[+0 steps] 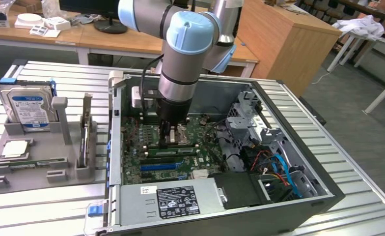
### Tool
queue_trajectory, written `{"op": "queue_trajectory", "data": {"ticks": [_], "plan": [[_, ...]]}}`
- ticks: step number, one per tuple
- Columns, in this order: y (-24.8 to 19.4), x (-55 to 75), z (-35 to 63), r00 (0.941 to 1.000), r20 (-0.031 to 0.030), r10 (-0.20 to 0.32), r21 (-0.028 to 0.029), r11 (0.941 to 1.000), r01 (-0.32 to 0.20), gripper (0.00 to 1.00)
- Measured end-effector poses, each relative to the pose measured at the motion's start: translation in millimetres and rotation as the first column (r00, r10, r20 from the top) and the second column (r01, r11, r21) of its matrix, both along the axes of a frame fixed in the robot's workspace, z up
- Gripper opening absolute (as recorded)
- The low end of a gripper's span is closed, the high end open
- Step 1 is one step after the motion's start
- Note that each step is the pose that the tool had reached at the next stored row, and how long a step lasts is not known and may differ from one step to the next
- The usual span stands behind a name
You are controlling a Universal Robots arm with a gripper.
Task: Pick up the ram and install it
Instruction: 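Press down the ram until it locks into place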
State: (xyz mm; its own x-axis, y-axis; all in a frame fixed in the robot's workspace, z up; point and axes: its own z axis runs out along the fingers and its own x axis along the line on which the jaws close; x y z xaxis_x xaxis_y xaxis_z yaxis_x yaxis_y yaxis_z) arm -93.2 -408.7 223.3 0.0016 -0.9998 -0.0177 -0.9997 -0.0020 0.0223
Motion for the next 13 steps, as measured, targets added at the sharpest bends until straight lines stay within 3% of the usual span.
{"op": "queue_trajectory", "data": {"ticks": [13], "plan": [[-0.1, 0.0, -0.5, 1.0000, -0.0001, 0.000, -0.0002, 1.0000, 0.000, 0.11]]}}
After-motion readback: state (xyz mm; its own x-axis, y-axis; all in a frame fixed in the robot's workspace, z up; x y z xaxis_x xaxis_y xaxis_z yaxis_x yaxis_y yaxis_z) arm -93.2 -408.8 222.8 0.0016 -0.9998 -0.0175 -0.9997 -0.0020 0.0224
